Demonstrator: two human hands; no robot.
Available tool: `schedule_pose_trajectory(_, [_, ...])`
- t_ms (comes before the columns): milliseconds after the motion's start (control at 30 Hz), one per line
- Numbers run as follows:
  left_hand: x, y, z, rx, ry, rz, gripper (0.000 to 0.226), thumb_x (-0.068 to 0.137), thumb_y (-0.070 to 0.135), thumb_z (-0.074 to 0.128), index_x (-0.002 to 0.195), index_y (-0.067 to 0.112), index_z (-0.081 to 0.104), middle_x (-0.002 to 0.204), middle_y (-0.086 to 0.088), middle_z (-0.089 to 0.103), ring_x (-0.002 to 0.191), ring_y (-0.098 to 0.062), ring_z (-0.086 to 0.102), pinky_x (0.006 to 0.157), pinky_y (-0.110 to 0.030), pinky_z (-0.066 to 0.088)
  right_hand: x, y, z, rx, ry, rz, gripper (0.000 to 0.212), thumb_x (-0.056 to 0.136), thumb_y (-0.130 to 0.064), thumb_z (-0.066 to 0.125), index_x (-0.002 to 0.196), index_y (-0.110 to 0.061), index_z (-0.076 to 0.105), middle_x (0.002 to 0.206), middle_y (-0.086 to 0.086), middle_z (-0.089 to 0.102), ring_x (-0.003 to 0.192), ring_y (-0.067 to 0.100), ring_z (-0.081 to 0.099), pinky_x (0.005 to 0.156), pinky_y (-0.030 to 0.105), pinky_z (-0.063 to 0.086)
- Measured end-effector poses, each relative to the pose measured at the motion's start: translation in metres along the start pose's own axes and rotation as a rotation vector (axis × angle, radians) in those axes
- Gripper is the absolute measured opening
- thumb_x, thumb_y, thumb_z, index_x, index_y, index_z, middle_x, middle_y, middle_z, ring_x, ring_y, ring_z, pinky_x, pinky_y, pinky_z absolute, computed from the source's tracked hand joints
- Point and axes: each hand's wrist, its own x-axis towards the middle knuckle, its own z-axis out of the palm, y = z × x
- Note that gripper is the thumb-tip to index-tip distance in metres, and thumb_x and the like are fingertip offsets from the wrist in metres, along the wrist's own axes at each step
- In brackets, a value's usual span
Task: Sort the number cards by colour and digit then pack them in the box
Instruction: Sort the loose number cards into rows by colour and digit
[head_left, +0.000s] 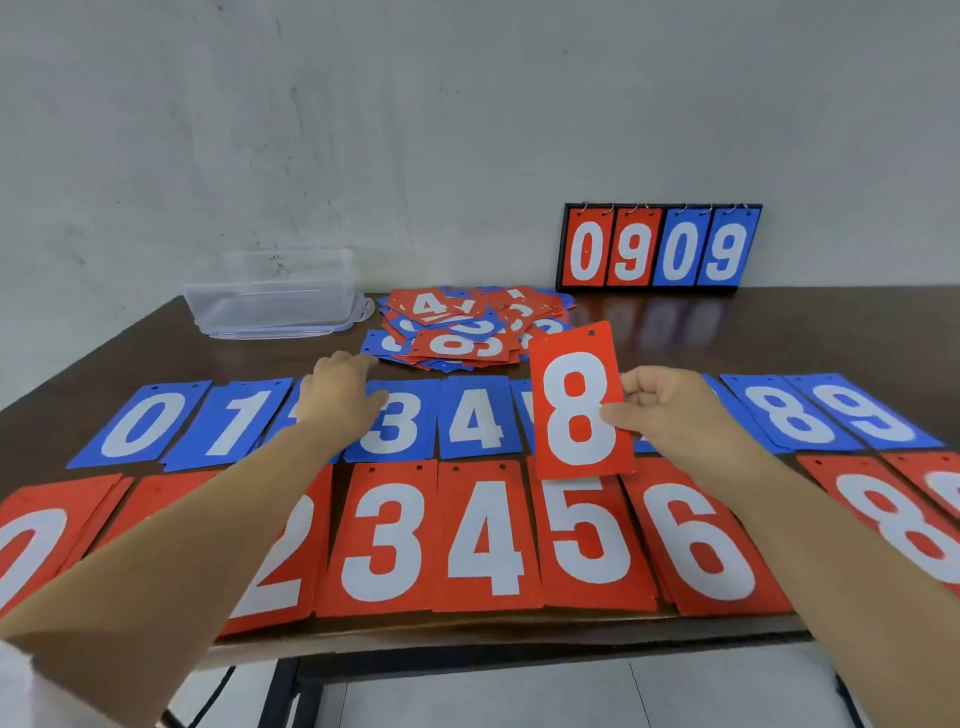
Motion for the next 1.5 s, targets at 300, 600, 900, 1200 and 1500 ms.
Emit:
schedule_pose_trajectory(300, [-0.021, 0.044, -0.005, -0.133, 0.020, 0.077, 0.051, 0.089, 0.027, 0.067, 0.136, 0.015, 0.053, 0.138, -0.013, 0.051, 0.123, -0.031, 0.049, 0.099, -0.051, 0.044, -0.035, 0.028, -0.041, 0.028, 0.064, 0.010, 0.014, 0.088, -0.008, 0.067, 0.100, -0.015, 0.067, 0.094, 0.004, 0.074, 0.083, 0.017, 0.072, 0.075, 0.032, 0.059])
schedule_pose_trajectory(600, [-0.047, 0.112, -0.001, -0.201, 0.003, 0.131, 0.051, 0.090, 0.030, 0.066, 0.136, 0.016, 0.052, 0.138, -0.008, 0.053, 0.125, -0.029, 0.050, 0.102, -0.053, 0.042, -0.044, 0.043, -0.117, 0.045, 0.125, 0.075, 0.011, 0.091, -0.012, 0.064, 0.099, -0.021, 0.065, 0.095, 0.001, 0.072, 0.079, 0.010, 0.068, 0.061, 0.020, 0.052])
schedule_pose_trajectory(900, [-0.082, 0.193, 0.006, -0.266, 0.026, 0.177, 0.044, 0.089, 0.030, 0.066, 0.131, 0.017, 0.058, 0.135, -0.005, 0.056, 0.123, -0.024, 0.052, 0.103, -0.048, 0.041, -0.060, 0.081, -0.211, -0.030, 0.172, 0.191, 0.024, 0.091, -0.007, 0.062, 0.115, -0.011, 0.063, 0.100, 0.005, 0.067, 0.082, 0.015, 0.063, 0.065, 0.026, 0.054])
schedule_pose_trajectory(1200, [-0.140, 0.296, 0.017, -0.236, -0.181, 0.447, 0.042, 0.084, 0.054, 0.063, 0.114, 0.025, 0.069, 0.118, 0.011, 0.066, 0.112, -0.011, 0.056, 0.103, -0.038, 0.038, -0.058, 0.129, -0.214, -0.411, 0.134, 0.182, 0.018, 0.086, -0.005, 0.065, 0.104, -0.003, 0.069, 0.104, 0.013, 0.069, 0.096, 0.028, 0.063, 0.079, 0.036, 0.050])
schedule_pose_trajectory(1500, [-0.164, 0.323, 0.031, 0.115, -0.438, 0.602, 0.059, 0.086, 0.063, 0.054, 0.133, 0.029, 0.053, 0.137, 0.010, 0.049, 0.125, -0.013, 0.043, 0.106, -0.038, 0.022, -0.064, 0.148, -0.193, -0.784, 0.297, 0.135, 0.019, 0.091, -0.023, 0.062, 0.110, -0.020, 0.059, 0.107, -0.001, 0.058, 0.082, 0.015, 0.052, 0.051, 0.022, 0.034])
